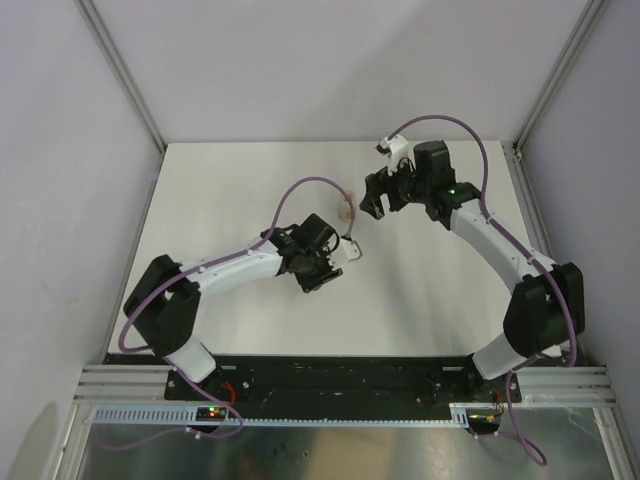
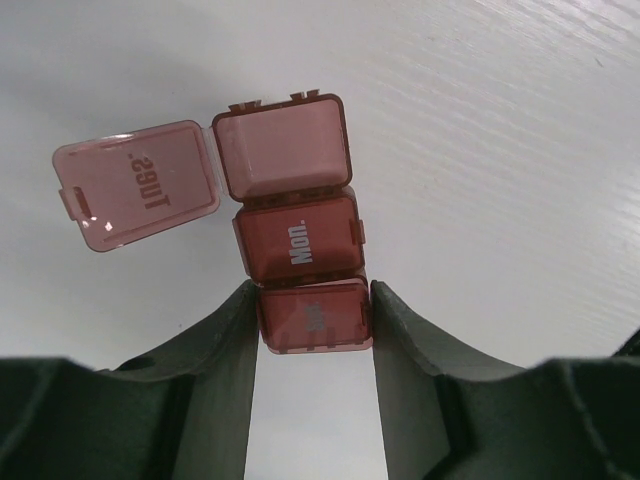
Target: Sort the pills into containers
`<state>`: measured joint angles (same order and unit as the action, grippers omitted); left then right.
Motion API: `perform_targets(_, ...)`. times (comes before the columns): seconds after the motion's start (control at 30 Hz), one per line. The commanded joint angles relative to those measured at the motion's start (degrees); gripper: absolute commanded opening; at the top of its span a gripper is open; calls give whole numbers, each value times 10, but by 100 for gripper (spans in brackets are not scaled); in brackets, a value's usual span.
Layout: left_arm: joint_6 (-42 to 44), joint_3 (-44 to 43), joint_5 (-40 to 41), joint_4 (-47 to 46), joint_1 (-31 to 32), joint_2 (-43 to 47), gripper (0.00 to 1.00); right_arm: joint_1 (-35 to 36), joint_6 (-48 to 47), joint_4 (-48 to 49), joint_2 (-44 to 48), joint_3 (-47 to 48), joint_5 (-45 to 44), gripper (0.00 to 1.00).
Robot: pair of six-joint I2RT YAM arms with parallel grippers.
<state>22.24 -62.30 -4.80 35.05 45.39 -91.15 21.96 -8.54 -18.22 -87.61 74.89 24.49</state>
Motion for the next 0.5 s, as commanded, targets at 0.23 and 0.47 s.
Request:
perform_targets(0.23, -25, 1, 8, -72, -3, -71, 27, -2, 20, 60, -132, 108, -76, 86)
perform_targets(0.47, -30, -6, 7, -81, -2, -90, 39, 0, 20, 45, -210, 179, -98, 85)
